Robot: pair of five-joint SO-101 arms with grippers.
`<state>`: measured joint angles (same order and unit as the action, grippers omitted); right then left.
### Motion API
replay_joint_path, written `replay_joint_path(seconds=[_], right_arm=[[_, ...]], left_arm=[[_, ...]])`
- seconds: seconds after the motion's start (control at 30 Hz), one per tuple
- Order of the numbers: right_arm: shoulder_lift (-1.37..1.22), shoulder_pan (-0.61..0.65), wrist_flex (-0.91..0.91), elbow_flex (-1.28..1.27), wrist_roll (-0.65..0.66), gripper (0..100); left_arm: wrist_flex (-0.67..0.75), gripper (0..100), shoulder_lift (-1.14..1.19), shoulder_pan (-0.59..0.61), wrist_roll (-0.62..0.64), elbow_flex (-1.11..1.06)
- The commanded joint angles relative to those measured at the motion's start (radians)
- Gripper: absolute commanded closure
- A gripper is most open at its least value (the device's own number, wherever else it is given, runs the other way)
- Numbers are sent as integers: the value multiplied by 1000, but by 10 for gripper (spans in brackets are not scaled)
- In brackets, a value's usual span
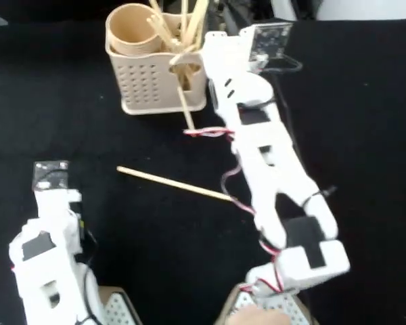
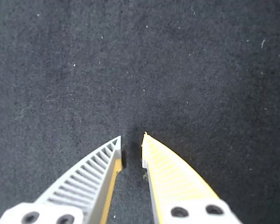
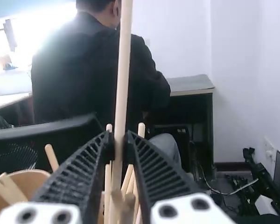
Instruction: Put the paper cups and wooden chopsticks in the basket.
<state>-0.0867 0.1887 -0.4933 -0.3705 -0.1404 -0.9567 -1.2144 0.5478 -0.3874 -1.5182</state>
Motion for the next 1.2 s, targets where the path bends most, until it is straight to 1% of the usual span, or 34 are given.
replay_joint_path(seconds=[0.0, 0.23, 0.4, 0.73, 0.83, 1.0, 1.07, 1.17], right_arm=[[-35, -15, -17, 77, -9, 986], [-76, -17, -18, 108, -8, 985], [-85, -17, -34, 179, -6, 985], [-74, -34, -28, 159, -9, 985], [1, -46, -25, 114, -6, 986], [222, -71, 89, 41, -5, 986], [275, -71, 135, 41, -5, 986], [329, -71, 147, 42, -5, 986]], left_arm=[[17, 909, -11, -12, 0, 5], [17, 909, -11, -12, 0, 5], [17, 909, -11, -12, 0, 5], [17, 909, -11, -12, 0, 5], [17, 909, -11, -12, 0, 5], [17, 909, -11, -12, 0, 5], [17, 909, -11, -12, 0, 5], [17, 909, -11, -12, 0, 5]])
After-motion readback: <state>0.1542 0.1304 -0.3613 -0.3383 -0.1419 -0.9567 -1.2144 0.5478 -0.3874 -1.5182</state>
